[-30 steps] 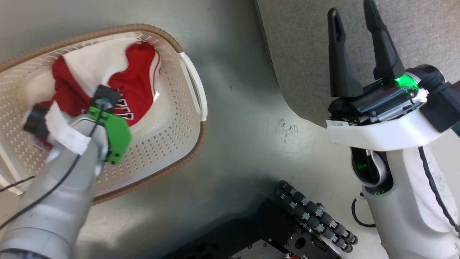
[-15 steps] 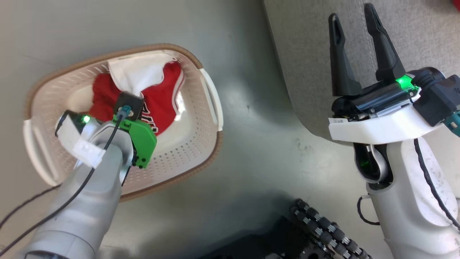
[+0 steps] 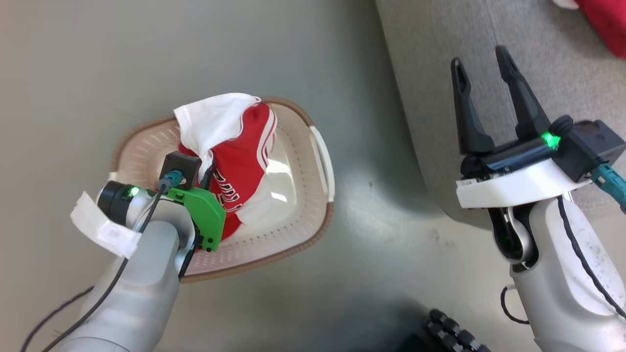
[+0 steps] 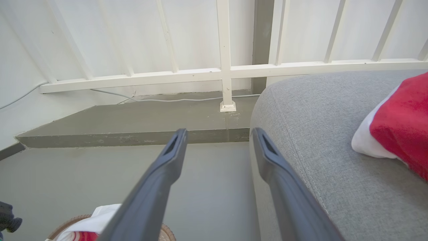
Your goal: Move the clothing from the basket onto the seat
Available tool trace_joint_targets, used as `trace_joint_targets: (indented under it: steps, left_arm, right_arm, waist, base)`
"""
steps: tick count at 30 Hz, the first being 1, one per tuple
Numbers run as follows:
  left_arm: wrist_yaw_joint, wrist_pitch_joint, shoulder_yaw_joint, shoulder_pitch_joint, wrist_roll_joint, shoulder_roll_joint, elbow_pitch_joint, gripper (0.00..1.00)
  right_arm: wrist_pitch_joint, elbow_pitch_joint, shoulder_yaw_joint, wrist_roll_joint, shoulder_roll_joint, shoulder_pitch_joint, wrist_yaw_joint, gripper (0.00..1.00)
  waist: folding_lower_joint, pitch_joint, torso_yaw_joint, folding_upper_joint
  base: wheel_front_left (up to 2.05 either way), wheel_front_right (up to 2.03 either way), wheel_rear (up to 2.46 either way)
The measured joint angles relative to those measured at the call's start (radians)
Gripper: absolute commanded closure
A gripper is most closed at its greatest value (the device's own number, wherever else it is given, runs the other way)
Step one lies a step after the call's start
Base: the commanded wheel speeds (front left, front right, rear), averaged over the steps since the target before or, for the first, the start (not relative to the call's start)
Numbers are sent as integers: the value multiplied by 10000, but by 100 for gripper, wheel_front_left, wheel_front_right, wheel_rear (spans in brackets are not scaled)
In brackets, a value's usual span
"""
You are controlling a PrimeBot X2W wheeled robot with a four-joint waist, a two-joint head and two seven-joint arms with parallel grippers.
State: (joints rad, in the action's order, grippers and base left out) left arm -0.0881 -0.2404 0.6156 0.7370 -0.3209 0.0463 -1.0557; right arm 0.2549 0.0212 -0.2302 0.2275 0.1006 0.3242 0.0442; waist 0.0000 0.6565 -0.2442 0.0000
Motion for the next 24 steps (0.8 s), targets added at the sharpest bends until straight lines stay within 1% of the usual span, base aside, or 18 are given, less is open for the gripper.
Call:
trace_joint_targets:
  steps: [2, 10, 14, 17, 19, 24]
  left_arm:
    - [-10, -79, -21, -97, -242, -17, 104, 100]
    - [-100, -84, -232, -636, -562, -63, 773, 100]
    - [-102, -82, -460, -895, -897, -71, 1632, 100]
    - [-169, -84, -673, -1050, -951, -81, 2266, 100]
    - [-171, -84, -759, -1234, -968, -82, 2633, 100]
    - [-173, -82, -1028, -1687, -988, -82, 3492, 100]
  right_arm:
    - [0, -127, 40, -2, 58, -107, 2, 0]
    - [0, -594, 117, -15, 284, -562, 27, 0]
    - [0, -798, 125, -17, 336, -827, 27, 0]
    - [0, -955, 115, -15, 351, -973, 31, 0]
    - [0, -1020, 94, -15, 362, -1094, 81, 0]
    - [-6, -1239, -2, -10, 360, -1378, 82, 0]
  waist:
    - [0, -274, 142, 0]
    - [0, -1384, 726, 0]
    - [0, -1930, 1027, 0]
    - [0, -2338, 1242, 0]
    - [0, -2610, 1377, 0]
    - [0, -3284, 1679, 0]
  base:
    - [0, 0, 0]
    - [0, 0, 0]
    - [0, 0, 0]
    - [0, 0, 0]
    - [0, 0, 0]
    - [0, 0, 0]
